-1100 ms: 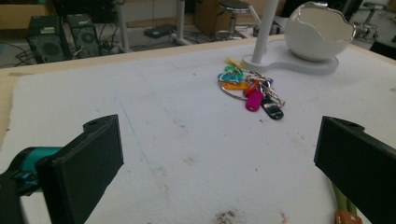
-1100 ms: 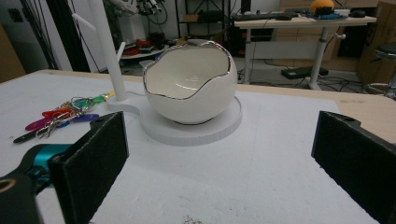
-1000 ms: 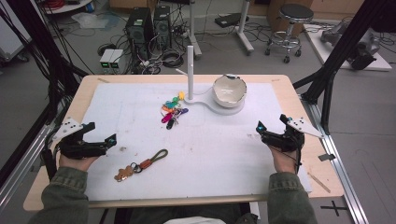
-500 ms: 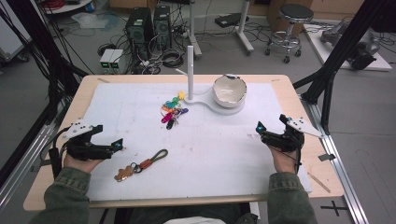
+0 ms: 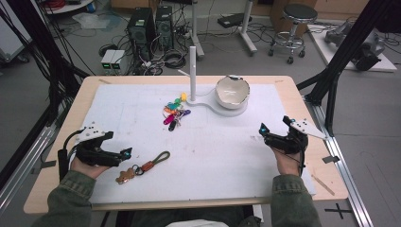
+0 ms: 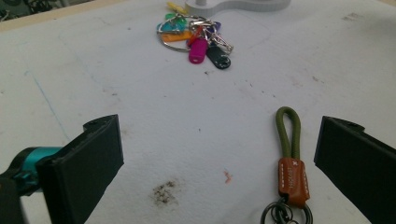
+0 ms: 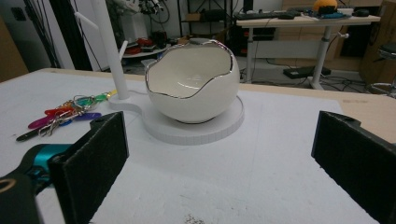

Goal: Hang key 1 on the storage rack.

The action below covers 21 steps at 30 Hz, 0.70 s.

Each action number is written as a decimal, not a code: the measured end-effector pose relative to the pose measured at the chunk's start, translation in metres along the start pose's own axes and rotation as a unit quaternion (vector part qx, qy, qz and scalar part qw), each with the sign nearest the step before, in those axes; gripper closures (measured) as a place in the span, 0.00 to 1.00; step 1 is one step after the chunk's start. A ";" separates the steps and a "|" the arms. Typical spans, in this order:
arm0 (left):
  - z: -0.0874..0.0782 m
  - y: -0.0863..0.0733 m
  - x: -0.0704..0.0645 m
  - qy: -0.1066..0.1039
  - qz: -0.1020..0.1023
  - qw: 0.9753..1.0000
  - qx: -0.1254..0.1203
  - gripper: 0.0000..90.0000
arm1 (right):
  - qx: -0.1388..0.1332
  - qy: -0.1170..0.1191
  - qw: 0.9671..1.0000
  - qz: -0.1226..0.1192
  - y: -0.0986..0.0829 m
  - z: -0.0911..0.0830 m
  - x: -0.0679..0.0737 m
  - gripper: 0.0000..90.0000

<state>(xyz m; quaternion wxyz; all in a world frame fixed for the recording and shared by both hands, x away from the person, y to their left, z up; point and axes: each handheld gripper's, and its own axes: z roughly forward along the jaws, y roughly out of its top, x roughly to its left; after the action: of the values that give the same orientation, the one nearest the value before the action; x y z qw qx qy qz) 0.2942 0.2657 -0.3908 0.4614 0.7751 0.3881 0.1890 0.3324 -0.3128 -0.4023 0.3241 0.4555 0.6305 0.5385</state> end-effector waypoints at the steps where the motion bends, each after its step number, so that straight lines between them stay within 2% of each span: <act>1: 0.001 0.000 -0.001 -0.003 0.000 1.000 0.002 0.02 | 0.000 0.000 1.000 0.000 0.000 0.000 0.000 0.03; 7: 0.006 0.000 -0.010 -0.019 0.017 0.999 0.028 0.02 | 0.000 0.001 1.000 -0.002 0.000 0.000 0.000 0.03; 14: 0.013 0.000 -0.016 -0.026 0.034 0.998 0.050 0.02 | 0.000 0.001 1.000 -0.002 0.000 0.000 0.000 0.03; 21: 0.017 -0.001 -0.019 -0.031 0.038 0.997 0.064 0.02 | 0.002 0.001 1.000 -0.002 0.000 0.001 0.000 0.03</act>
<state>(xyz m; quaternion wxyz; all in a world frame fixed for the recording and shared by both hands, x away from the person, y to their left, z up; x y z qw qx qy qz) 0.2927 0.2413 -0.3992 0.4152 0.8227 0.3552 0.1569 0.3328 -0.3124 -0.4025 0.3233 0.4542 0.6328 0.5374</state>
